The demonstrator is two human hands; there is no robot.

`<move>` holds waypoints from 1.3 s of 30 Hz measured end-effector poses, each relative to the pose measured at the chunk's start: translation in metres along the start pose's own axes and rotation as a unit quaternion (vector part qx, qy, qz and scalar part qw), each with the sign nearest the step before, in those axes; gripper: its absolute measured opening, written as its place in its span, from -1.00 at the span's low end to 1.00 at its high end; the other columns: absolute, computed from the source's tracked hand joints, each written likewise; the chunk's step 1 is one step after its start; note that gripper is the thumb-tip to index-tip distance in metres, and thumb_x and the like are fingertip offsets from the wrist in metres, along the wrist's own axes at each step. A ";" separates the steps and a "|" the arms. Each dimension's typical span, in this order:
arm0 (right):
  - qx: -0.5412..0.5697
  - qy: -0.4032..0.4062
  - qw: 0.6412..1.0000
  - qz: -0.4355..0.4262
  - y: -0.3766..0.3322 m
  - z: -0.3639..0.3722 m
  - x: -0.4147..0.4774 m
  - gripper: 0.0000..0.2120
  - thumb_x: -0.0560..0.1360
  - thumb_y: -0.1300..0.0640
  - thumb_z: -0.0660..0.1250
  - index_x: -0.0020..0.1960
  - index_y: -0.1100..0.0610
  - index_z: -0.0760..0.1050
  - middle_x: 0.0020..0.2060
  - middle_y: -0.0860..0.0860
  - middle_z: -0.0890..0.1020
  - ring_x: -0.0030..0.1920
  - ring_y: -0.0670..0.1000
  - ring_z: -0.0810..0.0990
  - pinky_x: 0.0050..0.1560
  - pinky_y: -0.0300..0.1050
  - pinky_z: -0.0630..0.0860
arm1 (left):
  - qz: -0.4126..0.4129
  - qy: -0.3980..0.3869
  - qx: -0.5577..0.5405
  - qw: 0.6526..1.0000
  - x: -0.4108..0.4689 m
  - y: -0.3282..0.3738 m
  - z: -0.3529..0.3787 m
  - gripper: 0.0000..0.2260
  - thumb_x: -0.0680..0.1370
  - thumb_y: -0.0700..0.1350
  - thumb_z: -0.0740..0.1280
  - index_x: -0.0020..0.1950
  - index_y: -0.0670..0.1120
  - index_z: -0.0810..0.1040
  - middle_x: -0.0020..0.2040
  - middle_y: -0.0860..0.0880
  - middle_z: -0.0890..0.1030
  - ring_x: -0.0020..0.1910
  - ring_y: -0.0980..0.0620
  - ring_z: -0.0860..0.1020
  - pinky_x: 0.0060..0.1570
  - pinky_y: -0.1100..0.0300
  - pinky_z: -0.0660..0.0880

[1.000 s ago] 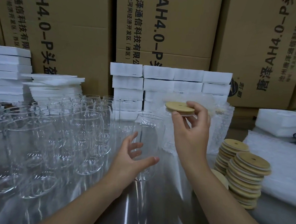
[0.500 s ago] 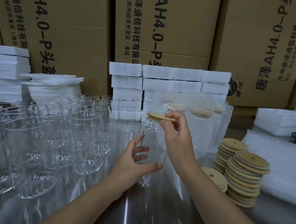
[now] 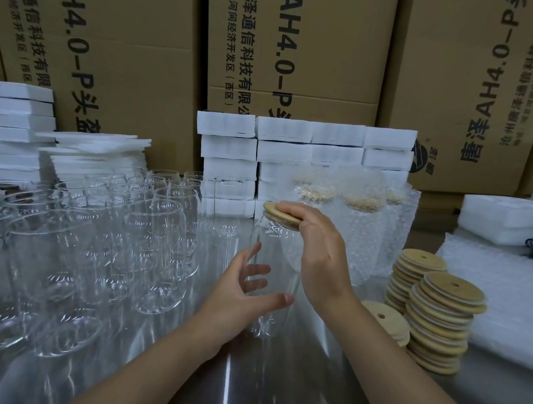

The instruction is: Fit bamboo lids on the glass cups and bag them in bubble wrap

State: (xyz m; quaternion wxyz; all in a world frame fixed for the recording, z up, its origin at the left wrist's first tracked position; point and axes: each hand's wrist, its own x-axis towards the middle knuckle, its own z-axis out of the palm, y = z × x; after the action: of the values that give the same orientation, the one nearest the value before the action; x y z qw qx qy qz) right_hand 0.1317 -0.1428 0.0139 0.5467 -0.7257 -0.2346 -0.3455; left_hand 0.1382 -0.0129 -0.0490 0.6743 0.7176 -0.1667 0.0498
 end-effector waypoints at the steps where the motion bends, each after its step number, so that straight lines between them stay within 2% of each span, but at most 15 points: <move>1: 0.005 0.003 1.000 0.003 0.001 -0.001 0.001 -0.65 0.45 -0.03 -0.03 -0.06 -0.27 0.51 -0.02 -0.30 0.61 0.17 -0.14 0.52 0.32 0.17 0.32 | 0.000 0.000 0.000 1.000 0.000 0.000 0.000 -0.20 0.17 0.02 0.57 0.30 0.33 0.27 0.18 0.08 0.53 0.16 0.15 0.54 0.00 0.22 0.54; 5: 0.003 0.013 1.000 0.015 0.003 -0.001 0.003 -0.64 0.42 -0.07 -0.03 -0.06 -0.20 0.53 -0.01 -0.21 0.63 0.15 -0.08 0.54 0.28 0.15 0.36 | 0.001 -0.001 0.001 1.000 0.000 0.000 0.000 -0.21 0.18 0.01 0.57 0.29 0.35 0.29 0.18 0.10 0.53 0.15 0.17 0.54 -0.05 0.26 0.54; 9: -0.022 0.018 1.000 0.014 0.004 0.000 0.004 -0.67 0.48 0.09 0.01 -0.08 -0.18 0.52 -0.07 -0.26 0.60 0.11 -0.10 0.53 0.28 0.16 0.36 | 0.001 -0.003 0.006 1.000 -0.001 0.001 0.000 -0.25 0.17 0.02 0.57 0.25 0.37 0.30 0.18 0.10 0.53 0.16 0.17 0.54 -0.04 0.24 0.55; 12: -0.031 0.021 0.999 0.013 0.004 0.001 0.005 -0.68 0.48 0.11 0.02 -0.06 -0.06 0.56 -0.09 -0.25 0.60 0.08 -0.10 0.54 0.27 0.16 0.37 | -0.003 -0.003 0.004 1.000 -0.001 0.002 0.000 -0.20 0.09 0.10 0.59 0.24 0.38 0.30 0.18 0.10 0.53 0.15 0.17 0.54 -0.03 0.22 0.55; 18: -0.091 -0.017 0.996 0.017 -0.005 -0.003 0.004 -0.65 0.50 0.02 0.00 -0.03 -0.13 0.57 -0.08 -0.33 0.57 0.06 -0.35 0.44 0.36 0.12 0.25 | -0.010 0.001 -0.012 1.000 0.000 0.001 -0.001 -0.19 0.07 0.14 0.58 0.25 0.40 0.33 0.15 0.14 0.56 0.11 0.24 0.57 -0.18 0.28 0.55; 20: -0.124 -0.033 0.991 0.026 -0.010 -0.011 0.007 -0.60 0.50 -0.03 -0.01 0.08 -0.11 0.59 0.00 -0.33 0.55 0.12 -0.31 0.44 0.39 0.11 0.22 | -0.014 0.003 -0.012 1.000 0.001 0.000 -0.002 -0.19 0.13 0.07 0.59 0.31 0.35 0.32 0.16 0.12 0.56 0.13 0.20 0.56 -0.17 0.28 0.54; 22: -0.171 -0.025 0.984 0.039 -0.014 -0.029 0.009 -0.57 0.53 -0.07 0.03 0.32 -0.09 0.45 0.15 -0.23 0.53 0.21 -0.17 0.44 0.36 0.10 0.30 | -0.014 0.001 -0.013 1.000 0.001 0.000 -0.002 -0.25 0.18 0.02 0.56 0.28 0.36 0.32 0.17 0.10 0.56 0.15 0.18 0.56 -0.15 0.29 0.54; 24: -0.222 0.000 0.973 0.067 -0.017 -0.056 0.017 -0.59 0.57 -0.01 0.11 0.41 -0.11 0.29 0.18 -0.15 0.51 0.09 -0.12 0.50 0.19 0.02 0.43 | -0.015 -0.001 -0.016 1.000 0.001 0.001 -0.003 -0.29 0.19 0.02 0.55 0.23 0.37 0.32 0.18 0.09 0.56 0.15 0.16 0.57 -0.16 0.29 0.55; 26: -0.323 0.043 0.942 0.082 -0.020 -0.092 0.030 -0.65 0.56 0.12 0.17 0.33 -0.07 0.38 0.08 -0.09 0.57 -0.07 -0.08 0.51 0.00 -0.02 0.47 | -0.015 -0.003 -0.018 1.000 0.000 0.002 -0.003 -0.30 0.18 0.03 0.55 0.21 0.38 0.32 0.18 0.09 0.55 0.14 0.15 0.57 -0.18 0.29 0.56; 29: -0.481 0.052 0.853 0.196 -0.014 -0.147 0.054 -0.70 0.52 0.17 0.22 0.21 -0.03 0.51 0.05 0.00 0.62 -0.04 0.07 0.52 0.03 0.02 0.46 | -0.015 -0.003 -0.022 1.000 -0.001 0.005 -0.002 -0.28 0.18 0.03 0.55 0.24 0.34 0.32 0.19 0.08 0.55 0.16 0.13 0.56 -0.15 0.27 0.55; 31: -0.524 0.009 0.788 0.323 0.002 -0.181 0.066 -0.68 0.50 0.16 0.25 0.25 0.03 0.49 0.19 0.08 0.56 0.15 0.16 0.51 0.19 0.08 0.43 | -0.015 -0.001 -0.023 1.000 -0.002 0.005 -0.001 -0.25 0.19 0.02 0.54 0.28 0.32 0.29 0.21 0.06 0.54 0.17 0.11 0.56 -0.12 0.24 0.55; 33: -0.564 -0.084 0.706 0.419 0.028 -0.203 0.067 -0.60 0.50 0.14 0.29 0.33 0.13 0.42 0.29 0.14 0.47 0.27 0.20 0.43 0.31 0.13 0.37 | -0.015 -0.001 -0.023 1.000 -0.002 0.005 -0.001 -0.24 0.19 0.02 0.53 0.31 0.30 0.28 0.21 0.06 0.54 0.18 0.11 0.55 -0.10 0.22 0.55; 35: -0.609 -0.179 0.627 0.451 0.054 -0.214 0.057 -0.57 0.54 0.10 0.28 0.37 0.21 0.35 0.33 0.18 0.42 0.33 0.20 0.40 0.35 0.09 0.35 | -0.015 -0.001 -0.025 1.000 -0.003 0.006 -0.001 -0.25 0.19 0.02 0.54 0.29 0.31 0.29 0.21 0.06 0.54 0.18 0.10 0.56 -0.08 0.21 0.55; 37: -0.615 -0.200 0.607 0.462 0.069 -0.217 0.047 -0.56 0.60 0.09 0.21 0.41 0.26 0.30 0.37 0.21 0.38 0.38 0.19 0.35 0.39 0.02 0.29 | -0.017 0.001 -0.025 1.000 -0.002 0.006 -0.001 -0.25 0.19 0.02 0.54 0.30 0.31 0.29 0.20 0.07 0.55 0.16 0.12 0.57 -0.11 0.23 0.55; 39: -0.586 -0.139 0.635 0.484 0.073 -0.217 0.045 -0.51 0.62 0.07 0.16 0.46 0.26 0.19 0.42 0.21 0.30 0.43 0.18 0.26 0.46 0.05 0.16 | -0.019 0.002 -0.024 1.000 -0.002 0.006 -0.001 -0.24 0.19 0.02 0.54 0.31 0.30 0.29 0.19 0.07 0.55 0.13 0.15 0.57 -0.15 0.25 0.56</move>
State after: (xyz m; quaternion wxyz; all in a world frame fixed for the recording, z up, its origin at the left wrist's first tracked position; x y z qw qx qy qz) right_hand 0.1606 -0.3731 0.0371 0.0566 -0.9428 0.3284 0.0089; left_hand 0.1344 -0.0117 -0.0443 0.6923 0.7044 -0.1528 0.0341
